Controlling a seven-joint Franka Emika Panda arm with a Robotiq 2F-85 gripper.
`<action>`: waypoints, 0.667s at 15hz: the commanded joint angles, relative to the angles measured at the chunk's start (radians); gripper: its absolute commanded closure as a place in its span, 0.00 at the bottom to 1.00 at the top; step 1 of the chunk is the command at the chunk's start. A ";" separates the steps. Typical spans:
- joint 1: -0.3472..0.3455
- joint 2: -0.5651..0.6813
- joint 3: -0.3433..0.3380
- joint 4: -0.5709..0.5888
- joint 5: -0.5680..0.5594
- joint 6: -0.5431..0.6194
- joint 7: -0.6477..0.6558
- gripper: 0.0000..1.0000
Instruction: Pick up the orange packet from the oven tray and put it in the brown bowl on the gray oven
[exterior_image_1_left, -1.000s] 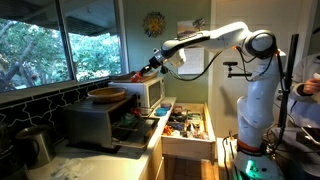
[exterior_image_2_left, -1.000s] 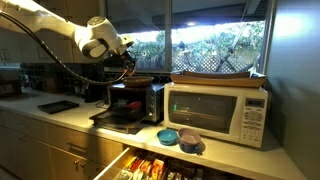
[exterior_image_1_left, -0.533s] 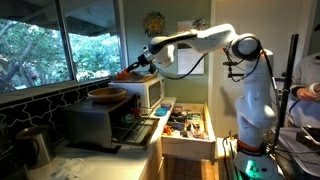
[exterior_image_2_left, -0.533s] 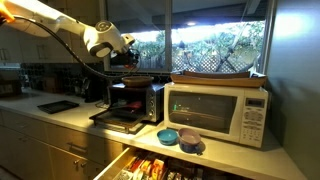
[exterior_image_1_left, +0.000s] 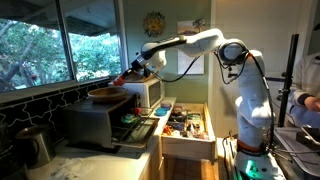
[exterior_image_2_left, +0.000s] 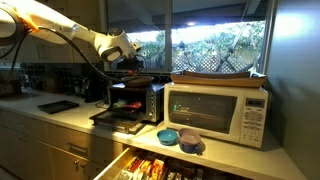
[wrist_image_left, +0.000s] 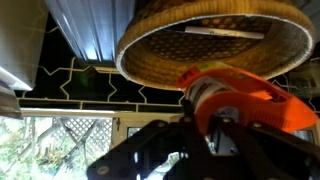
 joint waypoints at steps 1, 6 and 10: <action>-0.013 0.113 -0.013 0.163 -0.035 -0.113 0.055 0.96; -0.150 0.200 0.126 0.282 -0.193 -0.255 0.182 0.96; -0.218 0.248 0.203 0.349 -0.214 -0.313 0.225 0.60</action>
